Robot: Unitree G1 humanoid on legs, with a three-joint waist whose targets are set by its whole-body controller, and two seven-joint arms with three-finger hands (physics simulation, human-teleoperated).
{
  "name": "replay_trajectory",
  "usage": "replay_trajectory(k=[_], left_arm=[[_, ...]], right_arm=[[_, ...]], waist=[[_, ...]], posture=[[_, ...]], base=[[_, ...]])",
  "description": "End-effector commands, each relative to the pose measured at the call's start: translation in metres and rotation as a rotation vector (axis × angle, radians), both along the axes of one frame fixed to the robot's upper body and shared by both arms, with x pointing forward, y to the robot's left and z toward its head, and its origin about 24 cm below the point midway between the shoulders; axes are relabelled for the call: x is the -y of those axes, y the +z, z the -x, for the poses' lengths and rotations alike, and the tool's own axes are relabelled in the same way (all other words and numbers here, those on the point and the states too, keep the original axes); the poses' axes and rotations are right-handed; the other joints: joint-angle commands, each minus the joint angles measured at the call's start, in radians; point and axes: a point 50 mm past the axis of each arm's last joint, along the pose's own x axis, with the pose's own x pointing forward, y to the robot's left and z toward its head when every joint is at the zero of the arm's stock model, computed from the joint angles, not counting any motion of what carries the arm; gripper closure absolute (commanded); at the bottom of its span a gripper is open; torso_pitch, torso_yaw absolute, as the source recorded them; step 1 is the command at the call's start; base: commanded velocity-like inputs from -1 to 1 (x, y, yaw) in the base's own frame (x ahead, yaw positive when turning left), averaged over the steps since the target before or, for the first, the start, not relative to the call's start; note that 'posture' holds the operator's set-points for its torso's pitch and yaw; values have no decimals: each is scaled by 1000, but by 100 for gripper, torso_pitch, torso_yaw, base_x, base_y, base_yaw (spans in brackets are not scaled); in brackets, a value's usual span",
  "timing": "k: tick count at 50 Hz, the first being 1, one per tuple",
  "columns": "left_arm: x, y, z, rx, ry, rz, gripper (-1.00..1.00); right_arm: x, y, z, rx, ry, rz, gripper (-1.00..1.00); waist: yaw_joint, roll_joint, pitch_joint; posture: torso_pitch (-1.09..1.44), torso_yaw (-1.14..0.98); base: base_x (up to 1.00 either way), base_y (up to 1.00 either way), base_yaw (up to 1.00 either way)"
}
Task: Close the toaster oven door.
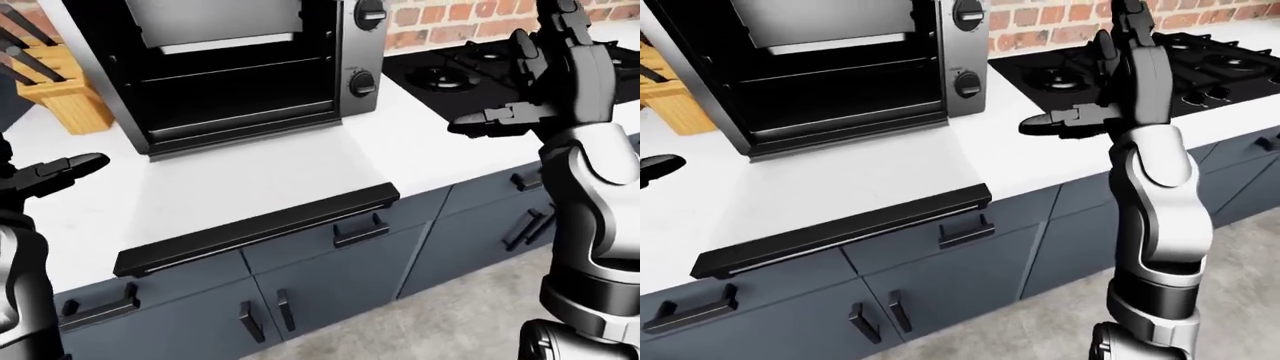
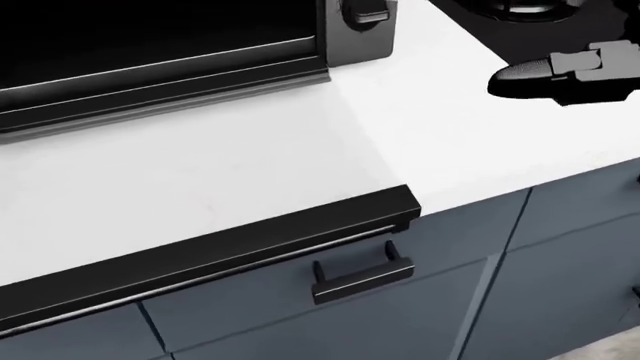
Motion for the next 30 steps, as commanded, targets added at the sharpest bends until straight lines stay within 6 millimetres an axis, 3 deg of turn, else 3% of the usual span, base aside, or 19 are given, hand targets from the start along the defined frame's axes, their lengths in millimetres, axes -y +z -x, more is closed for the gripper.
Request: replay_trajectory(k=[1, 4, 5, 6, 7, 14, 16, 18, 20, 21, 24, 29, 30], left_arm=[[-1, 24, 7, 96, 16, -55, -100], [-1, 25, 8, 96, 16, -55, -100], [-1, 25, 8, 97, 16, -55, -100], [-1, 25, 8, 97, 16, -54, -100], [-1, 26, 8, 98, 16, -54, -100], [0, 27, 7, 100, 16, -55, -100], [-1, 27, 8, 100, 16, -55, -100], [-1, 26, 8, 100, 17, -55, -100], [-1, 27, 8, 100, 17, -55, -100], [-1, 26, 8, 100, 17, -54, -100], [-1, 26, 8, 100, 17, -55, -100], [-1, 27, 9, 103, 18, -55, -100], [-2, 27, 9, 102, 19, -55, -100]], right_arm=[[-5, 19, 8, 101, 21, 22, -100], [-5, 20, 8, 102, 21, 23, -100], [-5, 20, 8, 102, 21, 23, -100], [-5, 19, 8, 102, 21, 23, -100], [-6, 20, 7, 102, 21, 23, -100], [-5, 21, 7, 105, 19, 24, -100], [-5, 21, 7, 106, 19, 24, -100], [-6, 21, 7, 106, 20, 25, -100], [-5, 21, 7, 106, 19, 25, -100], [-5, 21, 7, 107, 18, 25, -100], [-5, 21, 7, 108, 18, 22, -100], [-3, 21, 5, 113, -2, 15, -100], [-2, 22, 5, 121, -19, 13, -100]], waist=[[3, 11, -13], [-2, 91, -19], [5, 60, -16], [-1, 73, -16], [6, 68, -17], [17, 7, -18], [22, -20, -22], [26, -69, -32], [16, -46, -25], [18, -54, -23], [11, -35, -25], [-4, 24, -1], [-11, 38, -16]], posture=[[0, 0], [0, 0], [0, 0], [0, 0], [0, 0], [0, 0], [0, 0], [0, 0], [0, 0], [0, 0], [0, 0], [0, 0], [0, 0]], base=[[17, 6, 0], [18, 5, 0], [20, 5, 0], [20, 5, 0], [19, 5, 0], [19, 3, 0], [20, 0, 0], [20, 0, 0], [20, 0, 0], [21, 0, 0], [21, 0, 0], [17, 0, 0], [0, 0, 0]])
